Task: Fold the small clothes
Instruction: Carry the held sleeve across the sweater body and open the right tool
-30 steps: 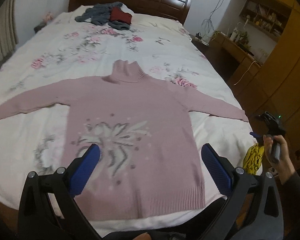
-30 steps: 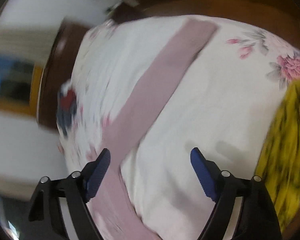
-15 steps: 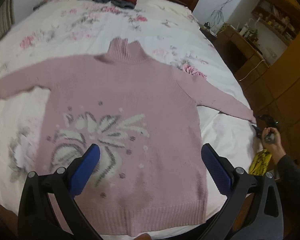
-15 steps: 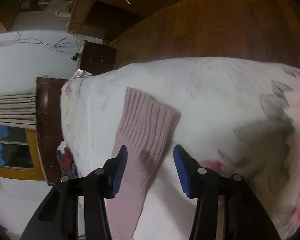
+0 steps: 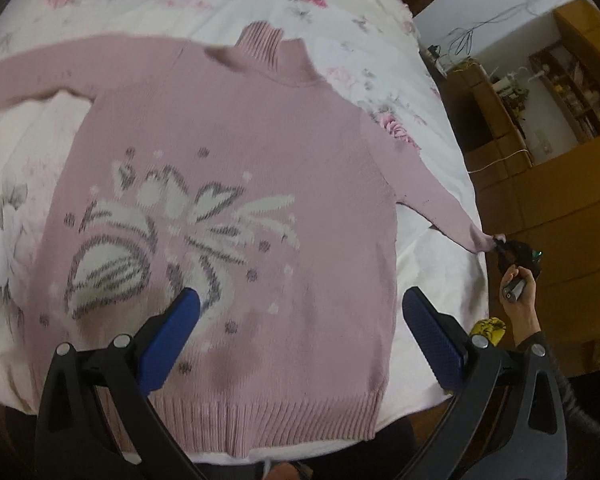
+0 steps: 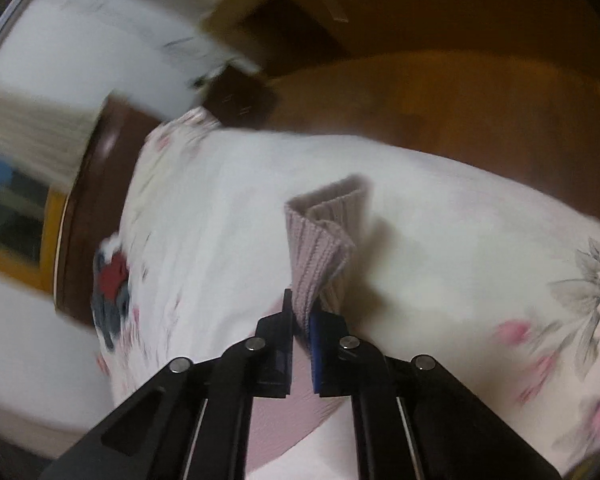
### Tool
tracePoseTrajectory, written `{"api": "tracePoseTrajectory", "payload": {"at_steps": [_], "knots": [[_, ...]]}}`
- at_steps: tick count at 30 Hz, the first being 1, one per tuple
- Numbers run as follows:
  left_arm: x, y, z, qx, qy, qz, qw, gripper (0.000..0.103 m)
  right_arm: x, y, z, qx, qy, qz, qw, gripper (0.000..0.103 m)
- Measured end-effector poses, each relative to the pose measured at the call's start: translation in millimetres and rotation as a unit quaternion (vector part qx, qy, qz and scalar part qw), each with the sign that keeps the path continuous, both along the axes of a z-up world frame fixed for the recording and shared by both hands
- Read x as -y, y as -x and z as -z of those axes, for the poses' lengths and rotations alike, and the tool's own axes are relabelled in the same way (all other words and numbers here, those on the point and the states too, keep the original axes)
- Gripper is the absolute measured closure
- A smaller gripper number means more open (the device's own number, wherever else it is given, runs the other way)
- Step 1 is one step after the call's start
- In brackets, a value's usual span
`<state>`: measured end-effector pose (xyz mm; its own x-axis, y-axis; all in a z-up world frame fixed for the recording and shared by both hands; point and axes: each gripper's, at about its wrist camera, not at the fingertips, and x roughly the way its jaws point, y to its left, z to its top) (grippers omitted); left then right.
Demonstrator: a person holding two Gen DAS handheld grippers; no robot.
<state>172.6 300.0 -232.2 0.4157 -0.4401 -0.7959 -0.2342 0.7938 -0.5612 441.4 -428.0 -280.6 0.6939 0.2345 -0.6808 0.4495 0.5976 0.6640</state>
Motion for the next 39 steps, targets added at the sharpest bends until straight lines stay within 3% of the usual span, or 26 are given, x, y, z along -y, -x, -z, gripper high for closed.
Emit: {"api": "tracePoseTrajectory", "payload": {"at_steps": [2, 7, 12, 16, 22, 27, 32, 36, 38, 39], "knots": [[-7, 0, -5, 0.009, 0.016, 0.005, 0.9998, 0.003, -39, -2, -28, 0.022, 0.016, -0.036, 0.999, 0.097], [-19, -4, -32, 0.046, -0.006, 0.007, 0.9989, 0.003, -140, -7, -85, 0.065, 0.040, -0.113, 0.991, 0.097], [-31, -13, -48, 0.076, 0.006, 0.014, 0.9970, 0.003, -232, -12, -111, 0.084, 0.067, -0.174, 0.979, 0.097], [-39, -24, -63, 0.120, -0.038, 0.007, 0.9921, 0.003, -304, -11, -113, 0.085, 0.114, -0.221, 0.965, 0.097], [-48, -46, -68, 0.151, -0.064, 0.003, 0.9864, 0.003, -396, 4, -78, 0.068, 0.174, -0.288, 0.939, 0.097], [-50, -81, -51, 0.142, -0.012, 0.031, 0.9893, 0.003, -465, 9, -26, 0.037, 0.248, -0.332, 0.910, 0.097], [-42, -123, -23, 0.130, 0.032, 0.035, 0.9903, 0.003, -502, 18, 28, 0.010, 0.305, -0.368, 0.878, 0.096], [-27, -167, 13, 0.085, 0.092, 0.052, 0.9908, 0.003, -507, 27, 55, -0.012, 0.278, -0.403, 0.872, 0.075], [-19, -188, 36, 0.056, 0.124, 0.049, 0.9895, 0.003, -500, 41, 48, 0.008, 0.279, -0.409, 0.869, 0.057], [-14, -197, 48, 0.041, 0.143, 0.047, 0.9877, 0.003, -495, 51, 44, 0.016, 0.280, -0.409, 0.868, 0.056]]}}
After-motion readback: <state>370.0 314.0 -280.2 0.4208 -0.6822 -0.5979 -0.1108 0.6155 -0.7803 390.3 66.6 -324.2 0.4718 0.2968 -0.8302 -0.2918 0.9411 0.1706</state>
